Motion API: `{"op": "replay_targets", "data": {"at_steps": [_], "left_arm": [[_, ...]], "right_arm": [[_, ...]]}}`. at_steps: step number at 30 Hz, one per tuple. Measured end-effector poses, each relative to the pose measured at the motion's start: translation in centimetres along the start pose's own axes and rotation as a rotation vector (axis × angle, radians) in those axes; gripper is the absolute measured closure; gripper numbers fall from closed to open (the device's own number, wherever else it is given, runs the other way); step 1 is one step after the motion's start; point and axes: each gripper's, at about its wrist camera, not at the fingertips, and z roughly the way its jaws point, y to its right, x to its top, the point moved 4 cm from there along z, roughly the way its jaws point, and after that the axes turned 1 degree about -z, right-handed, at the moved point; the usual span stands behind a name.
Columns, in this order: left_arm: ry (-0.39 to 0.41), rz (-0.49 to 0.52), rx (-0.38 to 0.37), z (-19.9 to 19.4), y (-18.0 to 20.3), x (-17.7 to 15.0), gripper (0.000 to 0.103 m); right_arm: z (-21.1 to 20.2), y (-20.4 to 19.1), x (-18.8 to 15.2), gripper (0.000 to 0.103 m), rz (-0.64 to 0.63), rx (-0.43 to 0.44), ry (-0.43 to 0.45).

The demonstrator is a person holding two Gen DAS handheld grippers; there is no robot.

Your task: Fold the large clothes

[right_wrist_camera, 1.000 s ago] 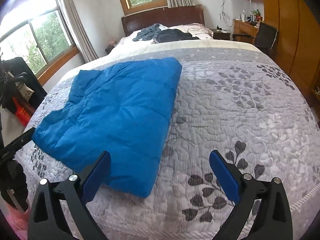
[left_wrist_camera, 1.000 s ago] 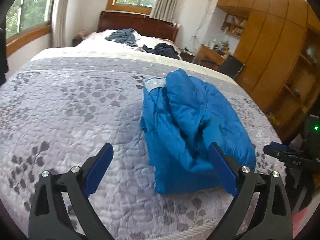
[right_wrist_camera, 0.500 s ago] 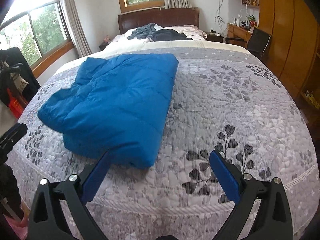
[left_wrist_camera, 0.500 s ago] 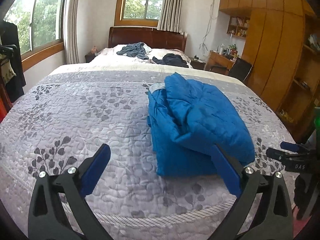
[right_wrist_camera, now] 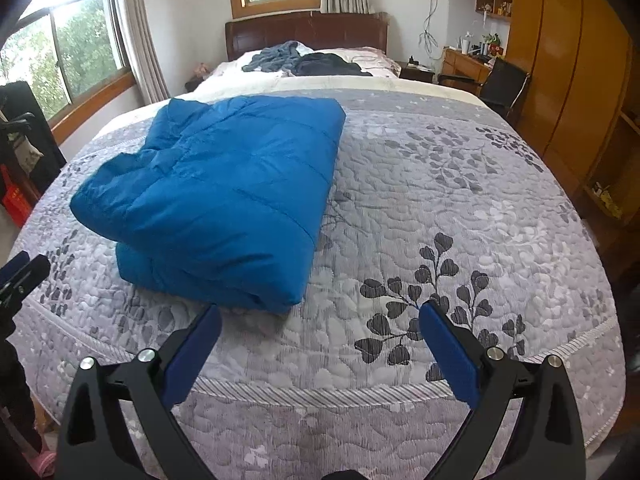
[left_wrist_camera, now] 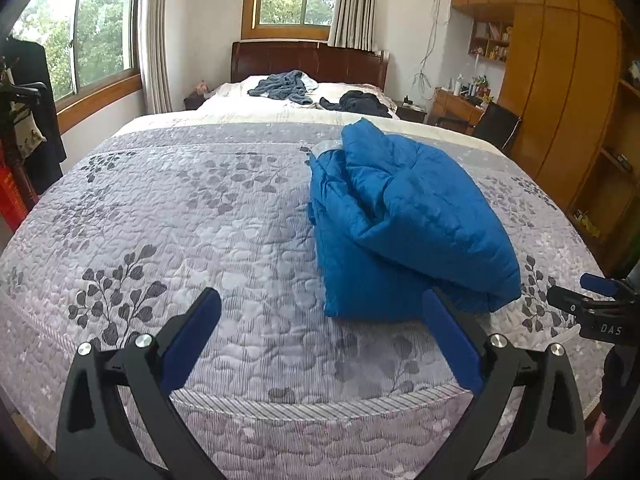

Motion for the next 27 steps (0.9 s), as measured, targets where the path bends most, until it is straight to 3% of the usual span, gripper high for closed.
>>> {"op": "replay_targets", "data": {"at_steps": [8,27], "left_arm": [[-0.03,0.013,0.014,0.4,0.6,-0.7,0.003],[-0.057,0.045,0.045,0.9,1.3,-1.2,0.003]], "right_arm": [[-0.1,-0.4,-0.2,0.004,-0.013,-0.049,0.011],[1.0,0.0,-0.2,0.004,-0.008,-0.043,-0.02]]}}
